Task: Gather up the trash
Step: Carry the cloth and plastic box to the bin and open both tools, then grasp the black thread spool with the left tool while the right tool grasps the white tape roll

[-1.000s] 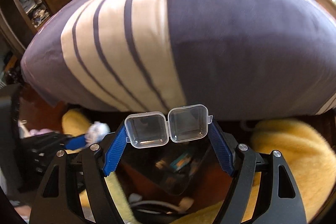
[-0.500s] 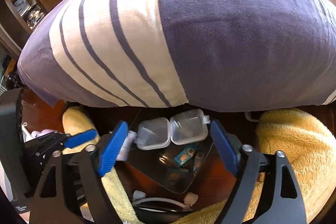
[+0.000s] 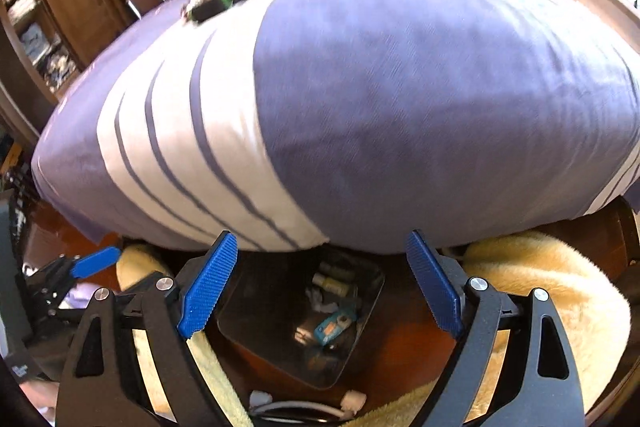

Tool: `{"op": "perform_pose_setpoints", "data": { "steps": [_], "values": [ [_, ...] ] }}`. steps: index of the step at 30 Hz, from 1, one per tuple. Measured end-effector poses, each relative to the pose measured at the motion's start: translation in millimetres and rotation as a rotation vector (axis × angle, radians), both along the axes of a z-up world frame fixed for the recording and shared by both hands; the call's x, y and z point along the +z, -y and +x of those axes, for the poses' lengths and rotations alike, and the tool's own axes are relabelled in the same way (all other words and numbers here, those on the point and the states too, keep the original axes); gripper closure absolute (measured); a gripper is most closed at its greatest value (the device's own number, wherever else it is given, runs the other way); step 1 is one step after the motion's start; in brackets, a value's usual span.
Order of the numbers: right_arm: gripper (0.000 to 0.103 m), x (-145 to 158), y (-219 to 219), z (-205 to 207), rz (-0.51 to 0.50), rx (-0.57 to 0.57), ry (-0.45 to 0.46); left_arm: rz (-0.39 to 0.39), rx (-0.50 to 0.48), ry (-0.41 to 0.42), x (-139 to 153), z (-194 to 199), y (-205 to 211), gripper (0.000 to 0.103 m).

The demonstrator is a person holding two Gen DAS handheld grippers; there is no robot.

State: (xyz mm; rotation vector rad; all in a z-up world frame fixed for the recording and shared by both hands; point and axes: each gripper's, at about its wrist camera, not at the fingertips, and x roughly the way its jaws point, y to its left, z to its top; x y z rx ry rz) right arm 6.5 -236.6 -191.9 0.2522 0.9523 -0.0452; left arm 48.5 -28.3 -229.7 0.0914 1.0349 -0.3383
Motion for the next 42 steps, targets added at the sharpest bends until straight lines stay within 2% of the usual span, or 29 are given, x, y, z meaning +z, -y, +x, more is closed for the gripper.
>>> {"op": "perform_pose_setpoints", "data": {
  "steps": [8,11,13,18,26,38,42],
  "values": [
    [0.016,40,22,6,-0.051,-0.047,0.099,-0.009,0.056,0.132,57,13,-21,0.017],
    [0.015,54,27,19,-0.078,-0.056,0.133,-0.007,0.081,0.176,77,25,-26,0.017],
    [0.011,61,31,33,-0.081,-0.054,0.152,0.0,0.084,0.207,88,37,-25,0.011],
    [0.01,70,37,72,-0.135,-0.047,0.176,0.019,0.076,0.262,103,65,-15,0.01],
    [0.007,80,53,128,-0.143,-0.057,0.204,0.018,0.092,0.272,106,124,18,0.008],
    [0.007,69,63,219,-0.162,-0.042,0.168,-0.043,0.104,0.192,86,201,62,0.008],
    [0.013,66,60,243,-0.178,-0.019,0.162,-0.052,0.103,0.172,79,216,70,0.011]
  ]
}}
